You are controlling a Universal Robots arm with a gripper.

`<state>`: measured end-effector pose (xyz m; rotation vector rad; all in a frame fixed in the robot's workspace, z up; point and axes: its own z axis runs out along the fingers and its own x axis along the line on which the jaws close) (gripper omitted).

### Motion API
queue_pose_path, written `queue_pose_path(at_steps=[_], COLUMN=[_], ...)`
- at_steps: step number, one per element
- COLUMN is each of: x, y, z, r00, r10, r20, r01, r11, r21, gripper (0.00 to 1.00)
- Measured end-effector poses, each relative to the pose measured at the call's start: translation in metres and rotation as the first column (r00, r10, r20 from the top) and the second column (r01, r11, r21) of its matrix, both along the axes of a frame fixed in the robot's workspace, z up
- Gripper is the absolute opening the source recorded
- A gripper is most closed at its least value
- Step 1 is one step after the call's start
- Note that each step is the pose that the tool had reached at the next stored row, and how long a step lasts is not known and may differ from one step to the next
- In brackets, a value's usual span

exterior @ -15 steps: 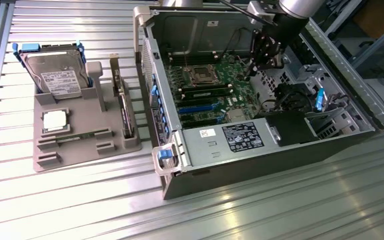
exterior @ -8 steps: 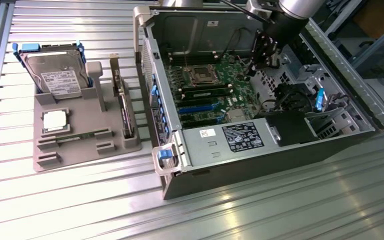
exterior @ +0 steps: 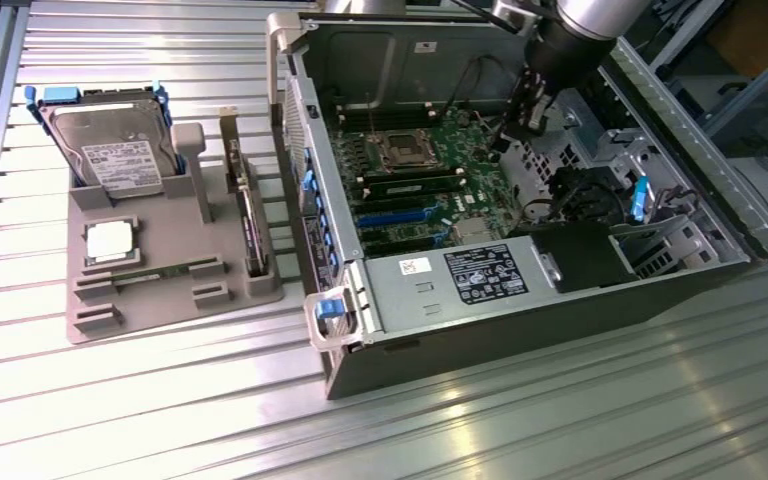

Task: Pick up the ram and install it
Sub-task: 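Press down the ram until it locks into place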

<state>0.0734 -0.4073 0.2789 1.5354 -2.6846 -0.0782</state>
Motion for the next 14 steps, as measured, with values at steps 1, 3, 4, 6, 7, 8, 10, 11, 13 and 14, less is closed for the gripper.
queue_pose_path(at_steps=[1, 3, 4, 6, 7, 8, 10, 11, 13, 14], x=[0.0, 0.0, 0.0, 0.0, 0.0, 0.0, 0.0, 0.0, 0.0, 0.0], y=[0.0, 0.0, 0.0, 0.0, 0.0, 0.0, 0.0, 0.0, 0.0, 0.0], z=[-0.0001, -0.0003, -0.0005, -0.0008, -0.001, -0.0011, -0.0015, -0.0016, -0.0018, -0.0019], r00=[0.9998, 0.9979, 0.995, 0.9851, 0.978, 0.9718, 0.9504, 0.9388, 0.925, 0.9114], r10=[-0.02, -0.065, -0.1, -0.172, -0.209, -0.236, -0.311, -0.344, -0.38, -0.411], r20=[0.0, 0.0, 0.0001, 0.0002, 0.0002, 0.0003, 0.0006, 0.0008, 0.0009, 0.001], r01=[0.02, 0.065, 0.1, 0.172, 0.209, 0.236, 0.311, 0.344, 0.38, 0.411], r11=[0.9998, 0.9979, 0.995, 0.9851, 0.978, 0.9718, 0.9504, 0.9388, 0.925, 0.9114], r21=[-0.0003, -0.001, -0.0013, -0.002, -0.0024, -0.0026, -0.0036, -0.004, -0.0043, -0.0047], gripper=[0.1, 0.1, 0.1, 0.1, 0.1, 0.1, 0.1, 0.1, 0.1, 0.1])
